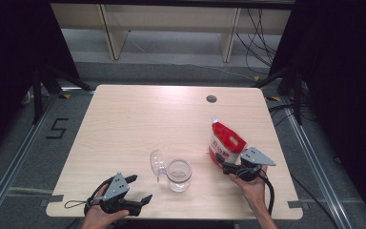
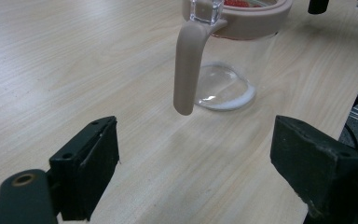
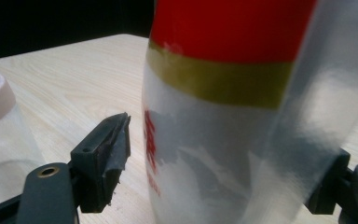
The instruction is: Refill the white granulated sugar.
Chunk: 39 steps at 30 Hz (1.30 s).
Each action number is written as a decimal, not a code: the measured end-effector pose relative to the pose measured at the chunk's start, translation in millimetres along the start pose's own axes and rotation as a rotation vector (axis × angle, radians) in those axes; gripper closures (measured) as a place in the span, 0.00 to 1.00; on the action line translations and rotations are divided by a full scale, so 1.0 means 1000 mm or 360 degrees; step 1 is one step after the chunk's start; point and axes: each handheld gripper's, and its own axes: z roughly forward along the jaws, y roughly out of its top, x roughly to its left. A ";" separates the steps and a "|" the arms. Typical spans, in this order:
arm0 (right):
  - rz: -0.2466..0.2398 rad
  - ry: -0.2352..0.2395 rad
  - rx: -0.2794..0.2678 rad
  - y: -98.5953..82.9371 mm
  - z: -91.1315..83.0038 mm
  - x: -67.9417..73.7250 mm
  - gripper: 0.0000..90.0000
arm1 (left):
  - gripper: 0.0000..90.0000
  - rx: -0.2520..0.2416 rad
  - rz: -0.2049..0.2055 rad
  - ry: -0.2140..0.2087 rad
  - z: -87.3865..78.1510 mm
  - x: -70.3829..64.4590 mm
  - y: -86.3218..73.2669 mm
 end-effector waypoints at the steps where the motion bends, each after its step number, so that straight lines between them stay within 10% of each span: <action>1: 0.0025 -0.0065 -0.0005 0.000 -0.001 0.003 0.26 | 0.17 0.0000 0.0001 -0.0001 0.000 0.000 0.000; 39: -0.0004 -0.0023 -0.0084 -0.012 0.018 -0.004 0.34 | 0.17 0.0015 0.0037 0.0006 0.001 0.001 0.000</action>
